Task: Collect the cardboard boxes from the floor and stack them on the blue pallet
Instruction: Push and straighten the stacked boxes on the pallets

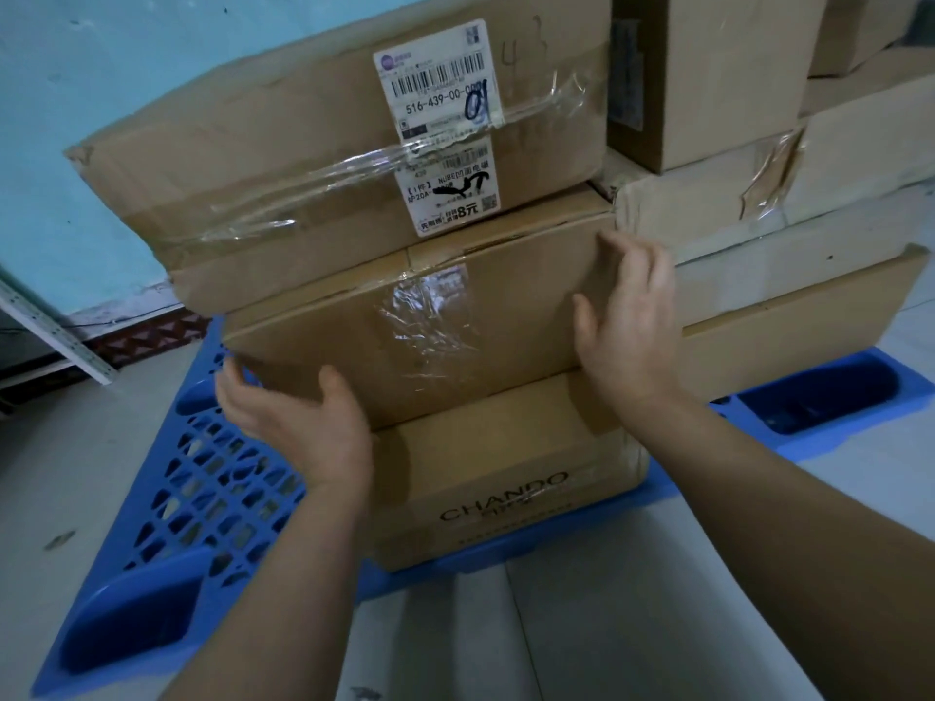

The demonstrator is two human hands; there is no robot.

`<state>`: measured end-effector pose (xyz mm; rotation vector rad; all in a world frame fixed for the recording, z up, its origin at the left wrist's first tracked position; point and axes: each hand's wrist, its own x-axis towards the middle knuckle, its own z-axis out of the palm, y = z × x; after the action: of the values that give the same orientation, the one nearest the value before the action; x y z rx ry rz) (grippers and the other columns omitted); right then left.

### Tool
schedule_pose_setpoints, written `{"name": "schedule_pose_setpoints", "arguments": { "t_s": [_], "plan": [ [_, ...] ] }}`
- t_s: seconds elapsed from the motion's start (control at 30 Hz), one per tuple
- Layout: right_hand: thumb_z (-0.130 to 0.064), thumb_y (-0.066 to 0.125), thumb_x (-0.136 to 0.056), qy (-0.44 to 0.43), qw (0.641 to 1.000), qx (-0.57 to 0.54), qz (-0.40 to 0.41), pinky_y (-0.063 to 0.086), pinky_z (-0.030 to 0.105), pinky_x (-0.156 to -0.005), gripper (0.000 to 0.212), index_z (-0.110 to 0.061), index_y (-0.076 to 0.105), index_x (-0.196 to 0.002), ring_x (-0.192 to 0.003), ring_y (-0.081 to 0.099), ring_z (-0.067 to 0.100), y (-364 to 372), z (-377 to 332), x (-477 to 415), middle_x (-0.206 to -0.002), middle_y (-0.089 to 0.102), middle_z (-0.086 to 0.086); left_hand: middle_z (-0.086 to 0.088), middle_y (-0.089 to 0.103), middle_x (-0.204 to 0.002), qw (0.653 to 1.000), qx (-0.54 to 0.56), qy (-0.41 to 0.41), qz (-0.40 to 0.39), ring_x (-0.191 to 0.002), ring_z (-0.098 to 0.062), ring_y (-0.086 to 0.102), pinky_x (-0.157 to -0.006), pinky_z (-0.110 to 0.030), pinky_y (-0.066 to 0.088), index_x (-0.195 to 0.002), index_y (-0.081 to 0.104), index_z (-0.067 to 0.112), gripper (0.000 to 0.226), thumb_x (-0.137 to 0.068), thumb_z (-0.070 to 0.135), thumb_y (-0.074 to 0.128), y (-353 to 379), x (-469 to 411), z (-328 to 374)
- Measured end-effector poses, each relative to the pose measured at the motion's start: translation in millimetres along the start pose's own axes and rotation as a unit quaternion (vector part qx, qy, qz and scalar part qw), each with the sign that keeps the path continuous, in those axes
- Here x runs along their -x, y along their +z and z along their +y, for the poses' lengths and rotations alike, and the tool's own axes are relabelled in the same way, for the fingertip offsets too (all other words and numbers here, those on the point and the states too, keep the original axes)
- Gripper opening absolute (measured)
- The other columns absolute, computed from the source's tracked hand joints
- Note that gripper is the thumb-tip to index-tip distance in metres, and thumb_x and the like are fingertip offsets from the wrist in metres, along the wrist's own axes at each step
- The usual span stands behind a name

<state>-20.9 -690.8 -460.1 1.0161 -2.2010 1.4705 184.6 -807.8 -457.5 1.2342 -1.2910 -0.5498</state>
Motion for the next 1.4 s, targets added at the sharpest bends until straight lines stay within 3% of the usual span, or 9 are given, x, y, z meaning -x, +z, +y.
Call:
{"name": "schedule_pose_setpoints", "arguments": {
  "t_s": [0.1, 0.3, 0.47, 0.6, 0.67, 0.8, 1.03, 1.17, 1.4],
  "plan": [
    [-0.013, 0.066, -0.087, 0.094, 0.995, -0.024, -0.039, 0.039, 0.032, -0.108, 0.069, -0.012, 0.03, -0.146, -0.13, 0.042, 0.021, 6, 8, -1, -0.143, 0.034, 0.007, -0.006, 0.04, -0.146, 0.98, 0.042, -0.187, -0.059, -0.128, -0.024, 0.046, -0.11, -0.042, 0.039, -0.15, 0.022, 0.019, 0.079, -0.082, 0.013, 0.063, 9, -2, -16],
    [-0.008, 0.058, -0.09, 0.181, 0.979, -0.015, -0.093, 0.039, 0.031, -0.098, 0.057, -0.011, 0.034, -0.141, -0.124, 0.045, 0.025, 12, 11, 3, -0.14, 0.038, 0.009, -0.005, 0.051, -0.133, 0.945, -0.014, -0.298, -0.136, -0.116, -0.028, 0.051, -0.103, -0.049, 0.042, -0.137, 0.04, 0.022, 0.056, -0.086, 0.012, 0.059, 0, -10, -45],
    [-0.002, 0.056, -0.087, 0.226, 0.968, -0.041, -0.104, 0.039, 0.03, -0.091, 0.054, -0.011, 0.037, -0.137, -0.12, 0.046, 0.026, 14, 9, 1, -0.139, 0.04, 0.009, -0.001, 0.05, -0.122, 0.952, -0.033, -0.268, -0.144, -0.106, -0.025, 0.05, -0.096, -0.044, 0.045, -0.135, 0.038, 0.023, 0.053, -0.086, 0.006, 0.053, -1, -7, -51],
    [0.002, 0.055, -0.084, 0.212, 0.971, -0.058, -0.09, 0.037, 0.025, -0.083, 0.05, -0.009, 0.04, -0.131, -0.113, 0.047, 0.024, 12, 12, 7, -0.133, 0.042, 0.009, 0.001, 0.046, -0.12, 0.958, -0.034, -0.251, -0.133, -0.103, -0.022, 0.048, -0.089, -0.037, 0.042, -0.131, 0.036, 0.019, 0.048, -0.088, 0.006, 0.054, -5, -7, -51],
    [0.005, 0.054, -0.082, 0.209, 0.971, -0.083, -0.079, 0.039, 0.025, -0.087, 0.05, -0.01, 0.042, -0.128, -0.114, 0.047, 0.023, 12, 15, 14, -0.13, 0.043, 0.009, -0.003, 0.048, -0.121, 0.961, -0.042, -0.242, -0.13, -0.103, -0.024, 0.051, -0.087, -0.039, 0.046, -0.126, 0.036, 0.02, 0.046, -0.087, 0.008, 0.056, -10, -6, -52],
    [0.008, 0.05, -0.081, 0.227, 0.963, -0.122, -0.075, 0.04, 0.026, -0.094, 0.062, -0.022, 0.04, -0.134, -0.108, 0.045, 0.015, 7, 22, 29, -0.132, 0.039, 0.008, -0.008, 0.047, -0.123, 0.965, -0.07, -0.213, -0.136, -0.101, -0.024, 0.05, -0.09, -0.042, 0.048, -0.123, 0.035, 0.017, 0.046, -0.085, 0.006, 0.057, -17, 5, -48],
    [0.003, 0.05, -0.083, 0.243, 0.952, -0.158, -0.101, 0.045, 0.031, -0.091, 0.076, -0.041, 0.03, -0.141, -0.113, 0.052, 0.021, 4, 33, 37, -0.135, 0.046, 0.008, -0.01, 0.047, -0.125, 0.965, -0.105, -0.201, -0.131, -0.104, -0.03, 0.053, -0.094, -0.052, 0.049, -0.124, 0.036, 0.016, 0.048, -0.081, 0.01, 0.057, -22, 17, -49],
    [0.0, 0.052, -0.083, 0.242, 0.951, -0.169, -0.09, 0.05, 0.036, -0.093, 0.068, -0.033, 0.035, -0.14, -0.117, 0.052, 0.016, 0, 37, 46, -0.136, 0.045, 0.004, -0.012, 0.049, -0.124, 0.968, -0.106, -0.198, -0.112, -0.103, -0.029, 0.055, -0.092, -0.049, 0.051, -0.127, 0.036, 0.013, 0.053, -0.079, 0.007, 0.059, -26, 26, -48],
    [0.002, 0.051, -0.085, 0.263, 0.95, -0.147, -0.078, 0.036, 0.014, -0.075, 0.057, -0.02, 0.04, -0.137, -0.115, 0.046, 0.011, -5, 38, 57, -0.135, 0.038, 0.002, -0.014, 0.045, -0.127, 0.972, -0.086, -0.2, -0.084, -0.102, -0.03, 0.054, -0.087, -0.041, 0.051, -0.129, 0.036, 0.007, 0.058, -0.076, -0.001, 0.058, -30, 38, -45]
  ]
}}
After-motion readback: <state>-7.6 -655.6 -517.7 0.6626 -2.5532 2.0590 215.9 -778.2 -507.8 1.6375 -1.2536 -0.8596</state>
